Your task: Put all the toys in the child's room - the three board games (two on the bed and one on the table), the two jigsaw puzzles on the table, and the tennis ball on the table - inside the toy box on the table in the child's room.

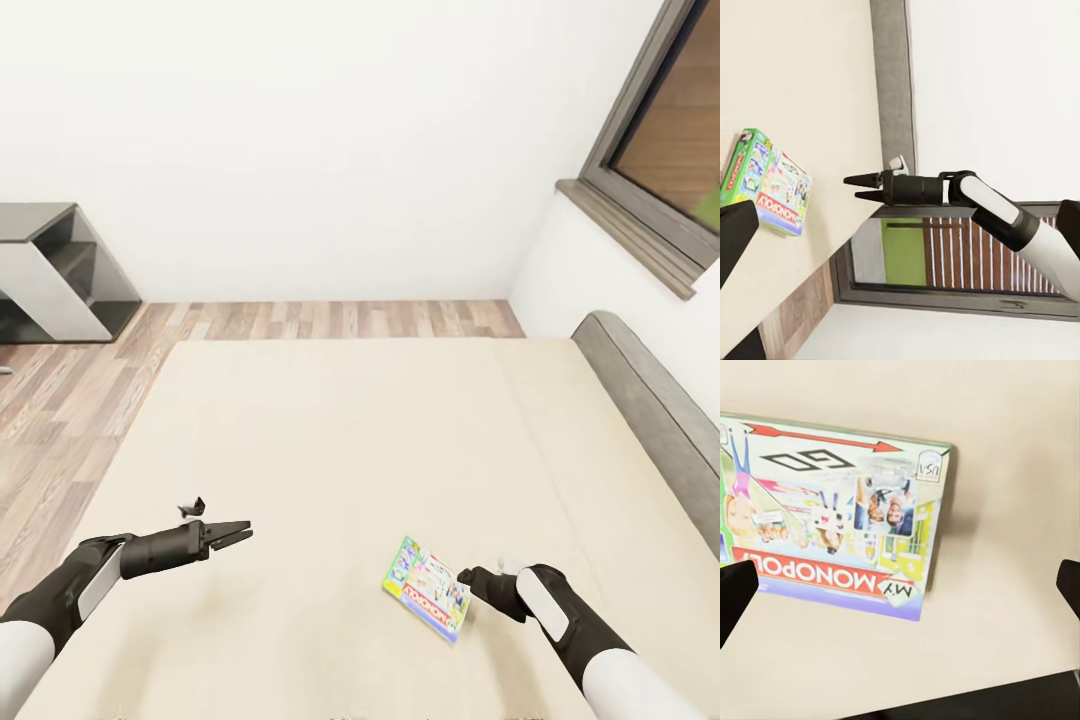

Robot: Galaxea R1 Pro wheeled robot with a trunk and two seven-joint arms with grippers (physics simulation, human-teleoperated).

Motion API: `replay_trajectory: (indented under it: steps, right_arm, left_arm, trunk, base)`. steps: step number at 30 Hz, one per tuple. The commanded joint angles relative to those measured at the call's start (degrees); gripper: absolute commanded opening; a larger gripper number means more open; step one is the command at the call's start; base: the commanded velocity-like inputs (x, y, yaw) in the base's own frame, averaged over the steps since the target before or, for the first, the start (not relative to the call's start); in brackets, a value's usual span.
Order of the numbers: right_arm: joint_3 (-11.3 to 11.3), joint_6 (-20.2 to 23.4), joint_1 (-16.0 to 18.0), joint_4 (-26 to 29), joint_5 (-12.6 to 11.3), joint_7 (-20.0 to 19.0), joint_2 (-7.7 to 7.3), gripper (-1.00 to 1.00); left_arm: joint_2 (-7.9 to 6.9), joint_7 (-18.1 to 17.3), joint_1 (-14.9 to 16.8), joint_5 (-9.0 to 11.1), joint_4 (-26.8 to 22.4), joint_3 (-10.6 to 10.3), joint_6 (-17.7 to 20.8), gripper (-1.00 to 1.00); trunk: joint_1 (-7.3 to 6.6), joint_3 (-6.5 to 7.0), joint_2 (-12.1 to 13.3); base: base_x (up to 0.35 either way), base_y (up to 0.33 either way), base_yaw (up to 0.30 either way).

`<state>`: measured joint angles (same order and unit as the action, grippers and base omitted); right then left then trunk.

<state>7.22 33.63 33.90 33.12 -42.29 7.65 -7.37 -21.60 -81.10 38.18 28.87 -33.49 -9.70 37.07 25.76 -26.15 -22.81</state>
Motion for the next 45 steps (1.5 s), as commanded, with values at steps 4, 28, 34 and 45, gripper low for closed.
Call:
replay_trajectory:
  steps: [4,28,34,45]
  right_arm:
    - [0.4,0.1,0.0,0.1,-0.6,0.5,-0.06,1.00]
    - [0.1,-1.2,6.5,-0.3,-0.7,0.8,-0.05,1.00]
    - [0.2,-1.4,7.9,-1.7,-0.6,0.8,-0.08,1.00]
    - [0.1,-1.5,9.4,-2.3,-0.6,0.8,-0.06,1.00]
  left_arm:
    - [-0.09,-0.1,0.1,0.4,0.0,-0.4,0.6,1.00]
    - [-0.06,0.3,0.1,0.4,0.0,-0.3,0.6,1.00]
    - [-0.20,0.2,0.1,0.4,0.0,-0.3,0.6,1.00]
    - [-0.09,0.1,0.1,0.4,0.0,-0.4,0.6,1.00]
  trunk:
    - [0.03,-0.47,-0.1]
    - [0.03,-2.73,-0.1]
    - [0.03,-3.29,-0.1]
    - [0.03,-4.33,-0.1]
  base:
    - [0.000,0.000,0.000]
    - [0.000,0.000,0.000]
    - [0.000,0.000,0.000]
    - [0.000,0.000,0.000]
